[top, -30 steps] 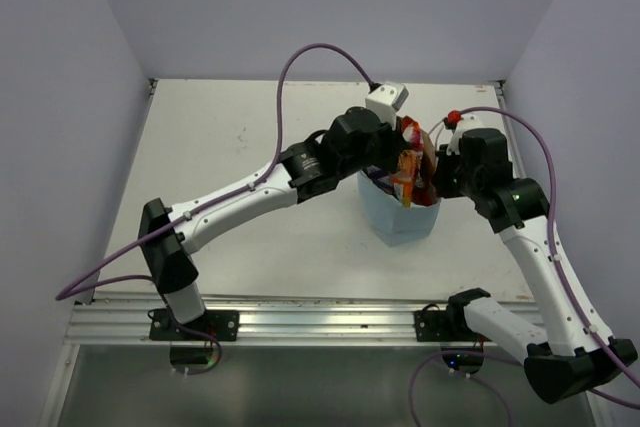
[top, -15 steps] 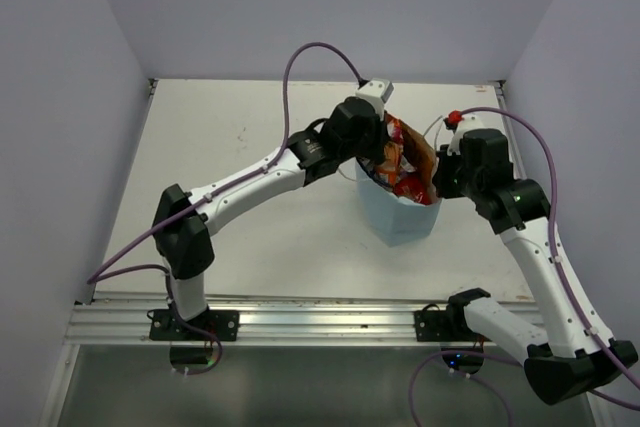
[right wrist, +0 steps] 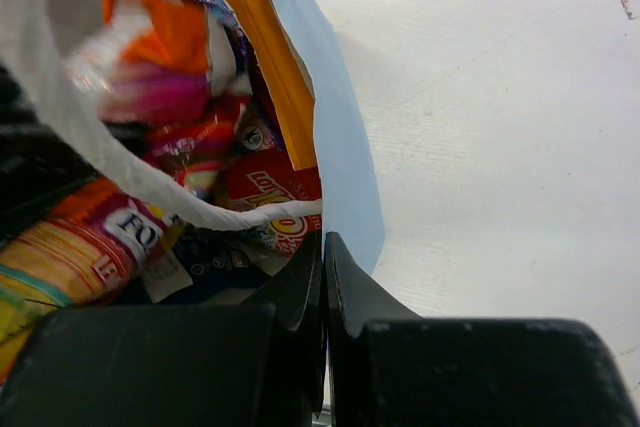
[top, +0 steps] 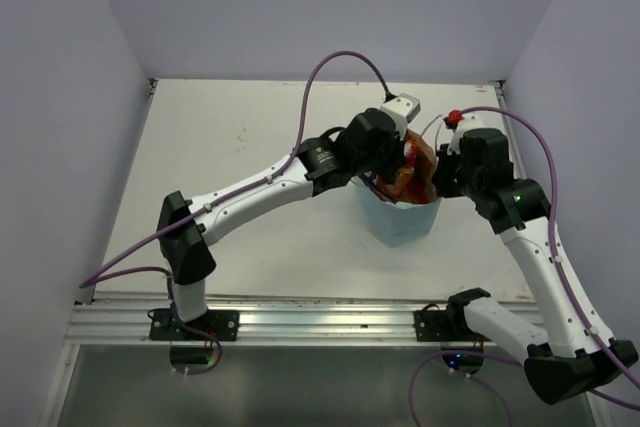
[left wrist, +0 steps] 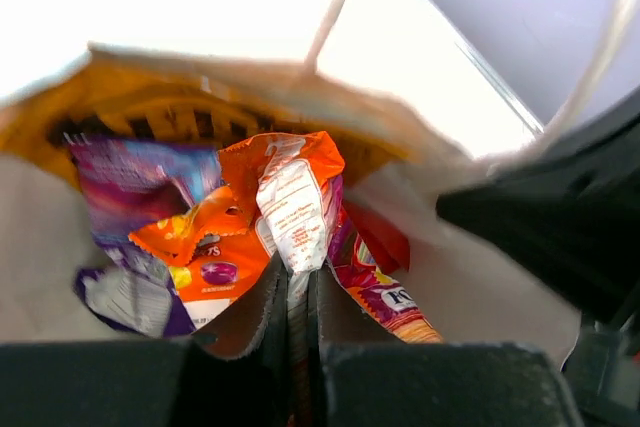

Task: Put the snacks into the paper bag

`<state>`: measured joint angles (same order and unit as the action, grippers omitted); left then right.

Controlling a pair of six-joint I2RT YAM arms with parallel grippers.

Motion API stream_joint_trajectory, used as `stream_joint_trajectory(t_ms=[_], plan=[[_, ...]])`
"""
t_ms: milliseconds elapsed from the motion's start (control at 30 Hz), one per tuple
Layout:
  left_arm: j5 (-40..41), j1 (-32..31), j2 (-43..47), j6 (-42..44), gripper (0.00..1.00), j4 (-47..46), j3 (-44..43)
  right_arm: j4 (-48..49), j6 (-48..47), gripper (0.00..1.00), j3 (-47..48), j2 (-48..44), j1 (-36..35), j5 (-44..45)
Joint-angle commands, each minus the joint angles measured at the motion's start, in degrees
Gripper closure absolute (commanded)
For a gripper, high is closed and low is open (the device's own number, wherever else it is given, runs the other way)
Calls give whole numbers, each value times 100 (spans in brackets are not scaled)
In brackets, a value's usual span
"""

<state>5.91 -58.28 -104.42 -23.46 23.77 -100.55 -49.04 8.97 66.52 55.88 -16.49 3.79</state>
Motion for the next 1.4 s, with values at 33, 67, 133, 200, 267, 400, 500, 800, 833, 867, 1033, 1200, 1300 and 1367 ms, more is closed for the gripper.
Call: stream_joint_trajectory(t_ms=[33, 67, 133, 200, 267, 400, 500, 800, 833, 867, 1033, 1200, 1300, 1367], plan=[[936, -43, -402, 754, 74, 872, -1974, 35, 17, 100, 151, 46, -21, -28], [1321, -43, -578, 1104, 56, 979, -2238, 34, 17, 100, 159, 55, -21, -19], [1736, -25, -632, 1369, 18, 1025, -2627, 34, 17, 100, 159, 46, -21, -28], [2211, 27, -545, 1783, 12, 937, -2540, 26, -1, 100, 168, 55, -21, -19], [2475, 123, -509, 1933, 11, 971, -2443, 26, -10, 100, 159, 37, -21, -27], [2424, 615, -474, 1924, 13, 1349, -2093, 34, -27, 100, 151, 28, -21, -19], [2301, 748, -342, 1968, 13, 1350, -1697, 61, -36, 100, 142, 37, -12, -36], [2002, 836, -377, 1784, 15, 1262, -1336, 87, -1, 100, 124, 37, -21, -63], [1958, 845, -395, 1723, 16, 1262, -1335, 70, -9, 100, 133, 29, -21, -54], [1897, 845, -386, 1696, 17, 1253, -1318, 52, -10, 100, 133, 20, -21, -45], [1808, 845, -377, 1530, 21, 1428, -1335, 26, -27, 100, 124, -7, -21, -28], [1817, 845, 149, 1415, 22, 1175, -949, 43, -10, 100, 98, 2, -21, -45], [1721, 845, 431, 1345, 22, 973, -703, 78, -9, 100, 71, 20, -21, -72], [1589, 845, 641, 1239, 23, 832, -484, 78, -1, 100, 71, 28, -21, -80]])
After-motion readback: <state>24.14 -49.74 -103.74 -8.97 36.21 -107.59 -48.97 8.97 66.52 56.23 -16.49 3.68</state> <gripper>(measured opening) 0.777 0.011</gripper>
